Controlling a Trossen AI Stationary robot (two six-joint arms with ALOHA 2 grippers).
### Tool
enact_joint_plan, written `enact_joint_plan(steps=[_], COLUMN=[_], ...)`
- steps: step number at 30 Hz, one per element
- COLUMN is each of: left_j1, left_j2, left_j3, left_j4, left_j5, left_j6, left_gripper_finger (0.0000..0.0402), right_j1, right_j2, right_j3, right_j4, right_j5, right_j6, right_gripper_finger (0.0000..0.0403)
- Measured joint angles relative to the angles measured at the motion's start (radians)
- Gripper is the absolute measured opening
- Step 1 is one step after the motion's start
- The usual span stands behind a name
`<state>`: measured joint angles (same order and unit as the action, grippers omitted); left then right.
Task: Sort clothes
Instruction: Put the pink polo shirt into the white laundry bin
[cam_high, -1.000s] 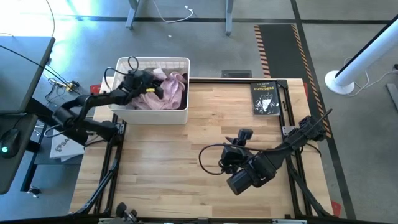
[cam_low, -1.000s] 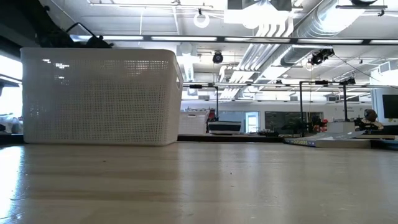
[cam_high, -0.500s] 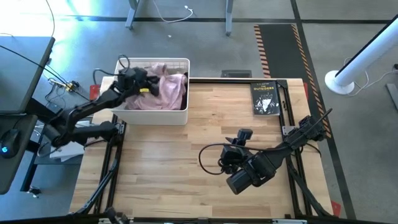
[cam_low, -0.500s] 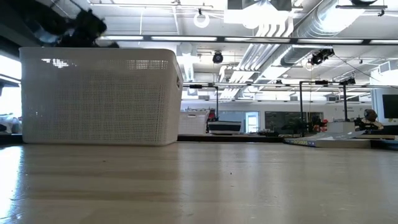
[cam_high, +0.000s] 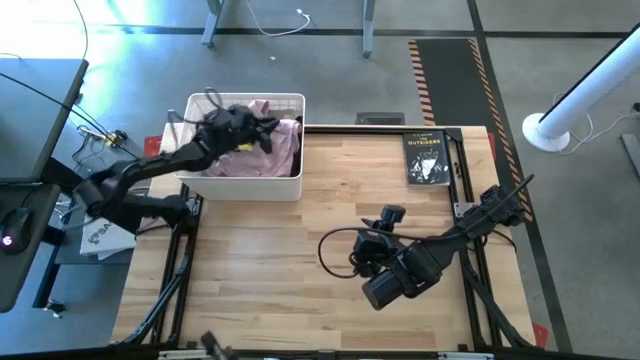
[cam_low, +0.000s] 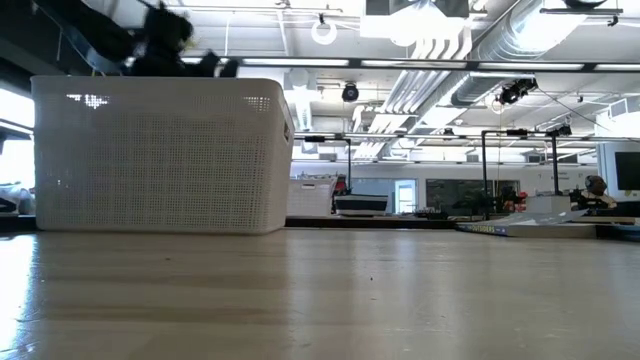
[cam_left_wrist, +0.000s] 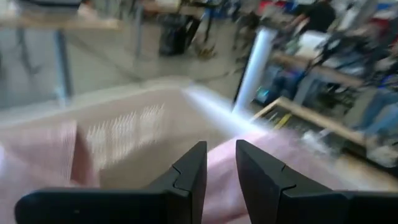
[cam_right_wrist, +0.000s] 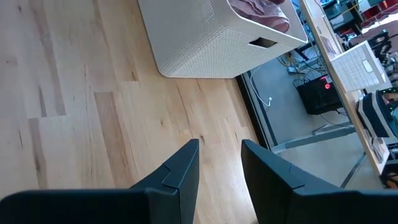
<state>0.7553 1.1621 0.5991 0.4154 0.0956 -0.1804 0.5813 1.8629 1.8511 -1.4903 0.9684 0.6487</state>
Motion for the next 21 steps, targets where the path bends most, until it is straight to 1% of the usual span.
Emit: enact_joint_plan(steps=[2,7,9,11,14,17,19,21], left_j1=[0.002,0.007,0.009,0.009,0.010,0.010,0.010,0.010], left_j2=[0.090,0.284,0.329,0.343,0.307,0.203,0.116,0.024], left_j3=[0.000,0.006,0.008,0.009,0.006,0.004,0.021,0.056], left_j4=[0.015,0.006,-0.004,-0.009,-0.013,-0.055,-0.124,-0.236], left_j5=[-0.026,-0.037,-0.036,-0.036,-0.022,-0.012,0.006,0.057], left_j6=[-0.007,0.036,0.054,0.054,0.054,0.051,0.045,0.040], left_gripper_finger=[0.0083,0.0083,0.0083,0.0083,0.0083,0.0083,0.0083,0.0083], right_j1=[-0.001,-0.001,-0.001,-0.001,-0.001,-0.001,0.000,0.009], right_j2=[0.000,0.000,0.000,0.000,0.000,0.000,0.000,0.000], right_j3=[0.000,0.000,0.000,0.000,0.000,0.000,0.000,0.000], right_j4=[0.004,0.005,0.005,0.005,0.005,0.005,0.003,0.001], right_j5=[-0.001,-0.007,-0.007,-0.007,-0.007,-0.008,-0.044,-0.081], right_j6=[-0.001,-0.002,-0.002,-0.002,-0.002,-0.002,-0.010,-0.011], right_gripper_finger=[0.0116,0.0116,0.0116,0.0116,0.0116,0.0116,0.0116,0.0116])
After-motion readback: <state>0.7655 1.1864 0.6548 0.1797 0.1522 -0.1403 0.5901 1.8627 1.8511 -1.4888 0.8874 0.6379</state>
